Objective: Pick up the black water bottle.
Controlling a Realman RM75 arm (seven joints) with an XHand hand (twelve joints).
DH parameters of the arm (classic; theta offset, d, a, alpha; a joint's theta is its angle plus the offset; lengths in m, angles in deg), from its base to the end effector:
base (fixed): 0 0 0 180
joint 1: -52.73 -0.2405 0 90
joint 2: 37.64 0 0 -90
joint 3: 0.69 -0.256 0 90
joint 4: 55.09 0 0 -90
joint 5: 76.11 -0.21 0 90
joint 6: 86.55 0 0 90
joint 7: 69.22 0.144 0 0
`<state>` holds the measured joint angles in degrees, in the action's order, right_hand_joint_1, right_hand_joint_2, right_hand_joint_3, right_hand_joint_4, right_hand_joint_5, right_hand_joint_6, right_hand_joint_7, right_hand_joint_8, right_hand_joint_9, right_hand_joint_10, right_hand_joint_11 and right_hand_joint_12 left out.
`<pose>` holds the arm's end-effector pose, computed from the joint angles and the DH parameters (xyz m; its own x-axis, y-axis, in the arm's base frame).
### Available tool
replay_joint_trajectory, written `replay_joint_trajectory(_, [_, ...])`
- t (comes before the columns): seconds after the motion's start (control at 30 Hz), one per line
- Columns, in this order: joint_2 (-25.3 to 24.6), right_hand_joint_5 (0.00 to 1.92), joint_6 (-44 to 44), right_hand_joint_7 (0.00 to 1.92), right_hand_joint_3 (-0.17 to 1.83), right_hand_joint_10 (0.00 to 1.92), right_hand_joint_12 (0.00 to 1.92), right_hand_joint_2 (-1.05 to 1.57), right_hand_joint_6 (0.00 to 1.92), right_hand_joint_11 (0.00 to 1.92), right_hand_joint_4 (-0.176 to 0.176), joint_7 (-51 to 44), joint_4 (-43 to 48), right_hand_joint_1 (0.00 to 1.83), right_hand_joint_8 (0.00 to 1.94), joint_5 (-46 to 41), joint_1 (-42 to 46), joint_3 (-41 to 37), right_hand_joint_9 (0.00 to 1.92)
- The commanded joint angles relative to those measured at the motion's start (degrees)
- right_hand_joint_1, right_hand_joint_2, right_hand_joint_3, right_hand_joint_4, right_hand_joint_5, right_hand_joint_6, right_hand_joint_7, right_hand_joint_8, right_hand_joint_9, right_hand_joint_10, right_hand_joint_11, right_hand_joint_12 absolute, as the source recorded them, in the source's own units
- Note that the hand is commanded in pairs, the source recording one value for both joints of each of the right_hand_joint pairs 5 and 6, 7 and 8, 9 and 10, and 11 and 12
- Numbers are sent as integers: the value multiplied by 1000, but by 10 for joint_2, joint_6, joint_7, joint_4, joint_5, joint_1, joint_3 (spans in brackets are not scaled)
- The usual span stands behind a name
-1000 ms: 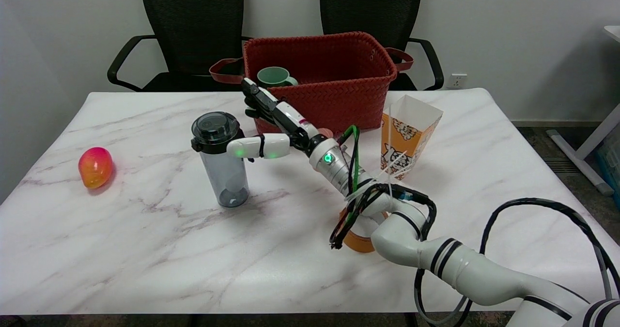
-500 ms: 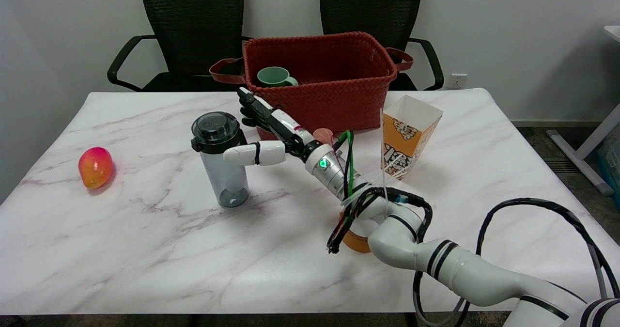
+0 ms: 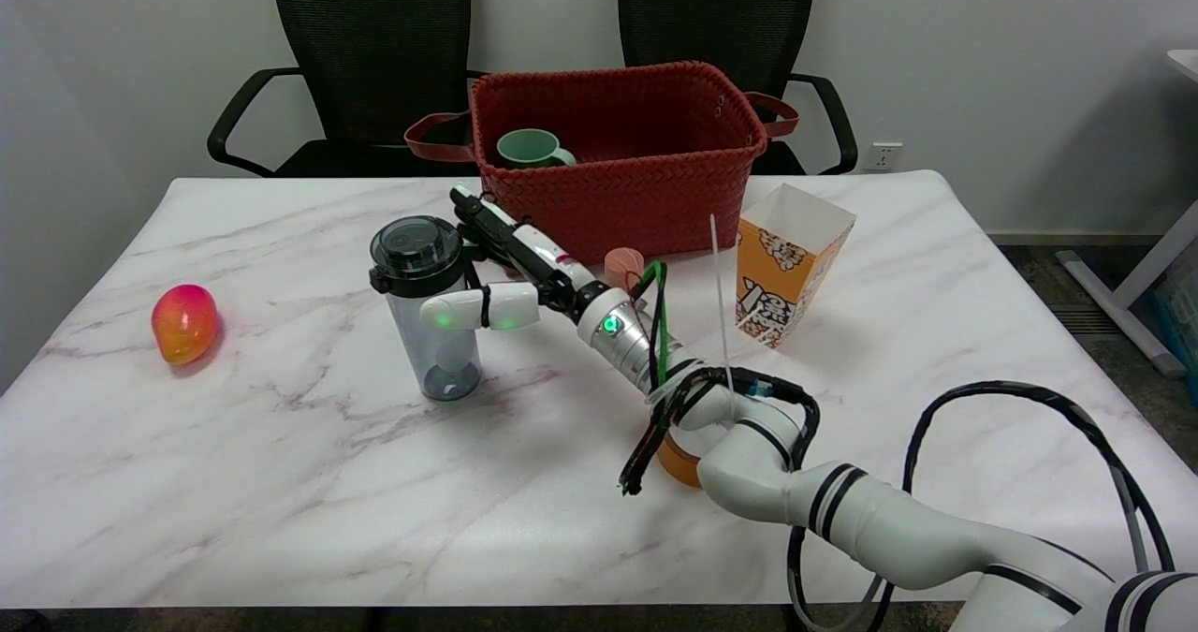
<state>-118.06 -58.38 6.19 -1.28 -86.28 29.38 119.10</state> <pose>-0.2755 -0.4198 0.1649 0.4070 -0.2969 0.8638 -0.8993 -0.2959 0.3221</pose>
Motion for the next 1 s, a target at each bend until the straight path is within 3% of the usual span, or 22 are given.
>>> replay_joint_trajectory(0.03, [-30, 0, 6, 84, -175, 195, 324, 472, 0, 324, 0, 1, -61, 752, 84, 8, -26, 7, 195])
replay_joint_trajectory(1.0, [-56, 7, 2, 102, -175, 207, 342, 488, 7, 342, 0, 27, -104, 743, 102, 33, -50, 10, 207])
